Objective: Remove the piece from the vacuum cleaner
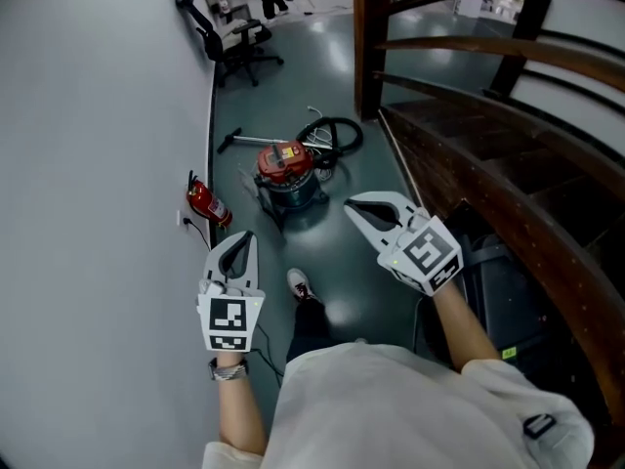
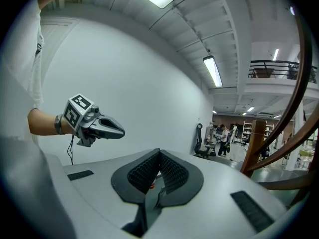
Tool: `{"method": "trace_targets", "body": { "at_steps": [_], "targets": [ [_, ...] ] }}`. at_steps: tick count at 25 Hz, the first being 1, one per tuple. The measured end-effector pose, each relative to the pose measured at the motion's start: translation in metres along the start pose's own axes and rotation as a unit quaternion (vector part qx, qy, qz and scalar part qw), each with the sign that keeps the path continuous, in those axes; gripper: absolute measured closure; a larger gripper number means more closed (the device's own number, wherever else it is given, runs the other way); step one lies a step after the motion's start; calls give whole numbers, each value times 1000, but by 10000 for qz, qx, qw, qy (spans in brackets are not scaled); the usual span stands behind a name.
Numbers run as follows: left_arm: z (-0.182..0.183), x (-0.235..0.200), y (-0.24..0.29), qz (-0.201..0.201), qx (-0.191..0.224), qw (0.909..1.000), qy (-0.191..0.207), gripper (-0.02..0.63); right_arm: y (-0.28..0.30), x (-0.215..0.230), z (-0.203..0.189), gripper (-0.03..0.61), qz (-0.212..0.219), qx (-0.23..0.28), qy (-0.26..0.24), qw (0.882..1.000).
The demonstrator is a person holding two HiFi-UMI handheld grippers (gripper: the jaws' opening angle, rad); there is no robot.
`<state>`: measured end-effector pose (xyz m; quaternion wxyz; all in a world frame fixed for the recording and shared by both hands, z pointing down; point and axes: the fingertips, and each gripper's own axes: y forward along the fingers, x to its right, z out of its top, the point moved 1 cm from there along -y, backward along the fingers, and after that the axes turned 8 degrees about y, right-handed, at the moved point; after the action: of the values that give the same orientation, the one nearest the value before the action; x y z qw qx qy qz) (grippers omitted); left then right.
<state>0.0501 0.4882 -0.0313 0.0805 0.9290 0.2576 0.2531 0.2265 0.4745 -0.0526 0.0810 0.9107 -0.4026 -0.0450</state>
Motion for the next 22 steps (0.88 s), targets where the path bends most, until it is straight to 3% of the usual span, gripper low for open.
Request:
{"method": "trace_targets", "body": {
  "at_steps": [10, 22],
  "targets": [
    [-15, -94, 100, -97, 112, 9998, 93, 615, 103, 75, 22, 549, -232, 114, -40, 9997],
    [-58, -197, 177, -53, -173, 9998, -130, 615, 228, 129, 39, 549, -215, -52, -70, 9997]
  ]
}}
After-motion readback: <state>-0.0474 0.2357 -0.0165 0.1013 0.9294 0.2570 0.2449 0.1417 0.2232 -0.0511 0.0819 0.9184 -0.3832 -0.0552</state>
